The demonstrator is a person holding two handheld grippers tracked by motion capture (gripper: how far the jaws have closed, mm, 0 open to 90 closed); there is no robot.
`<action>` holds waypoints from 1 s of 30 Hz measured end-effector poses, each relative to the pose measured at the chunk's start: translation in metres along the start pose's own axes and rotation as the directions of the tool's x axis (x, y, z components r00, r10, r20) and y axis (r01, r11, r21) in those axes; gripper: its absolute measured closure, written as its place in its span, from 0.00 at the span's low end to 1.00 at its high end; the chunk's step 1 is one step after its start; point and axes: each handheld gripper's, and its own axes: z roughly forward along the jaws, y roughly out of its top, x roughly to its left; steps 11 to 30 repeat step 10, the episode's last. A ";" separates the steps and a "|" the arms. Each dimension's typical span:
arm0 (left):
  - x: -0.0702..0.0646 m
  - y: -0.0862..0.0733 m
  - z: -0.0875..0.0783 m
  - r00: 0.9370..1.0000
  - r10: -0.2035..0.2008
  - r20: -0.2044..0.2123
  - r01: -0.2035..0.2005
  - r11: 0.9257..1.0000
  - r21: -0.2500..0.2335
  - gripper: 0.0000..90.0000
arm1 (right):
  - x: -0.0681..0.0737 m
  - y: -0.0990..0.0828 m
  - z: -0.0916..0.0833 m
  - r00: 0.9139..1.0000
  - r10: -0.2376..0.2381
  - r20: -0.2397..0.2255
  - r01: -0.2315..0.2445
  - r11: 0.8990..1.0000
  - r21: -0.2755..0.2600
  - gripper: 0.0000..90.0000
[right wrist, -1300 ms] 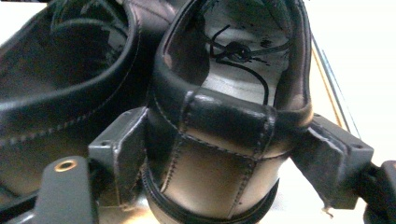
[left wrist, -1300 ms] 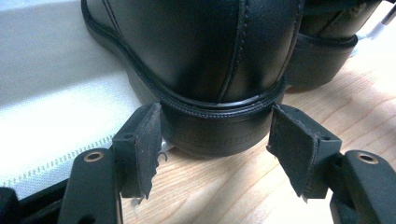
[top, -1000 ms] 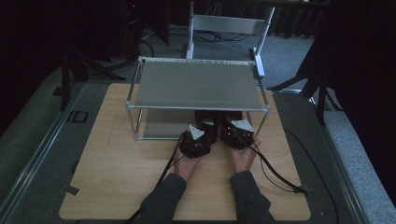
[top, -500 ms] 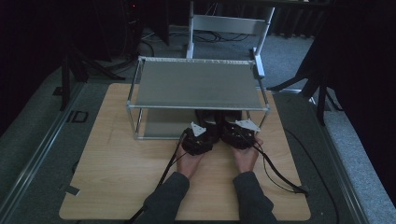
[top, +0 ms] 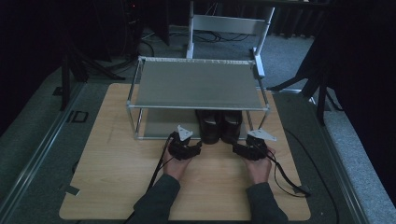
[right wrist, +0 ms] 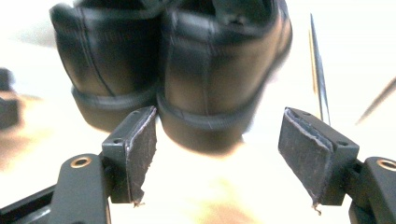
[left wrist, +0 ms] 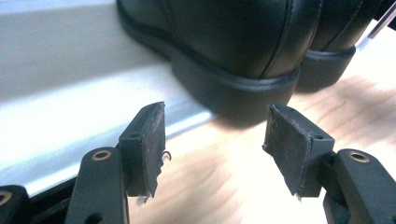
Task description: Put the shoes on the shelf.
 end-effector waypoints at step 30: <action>0.004 -0.019 -0.025 1.000 0.021 0.001 -0.021 0.999 0.048 0.44 | -0.011 -0.029 -0.021 0.999 -0.048 -0.019 0.050 0.994 0.101 0.30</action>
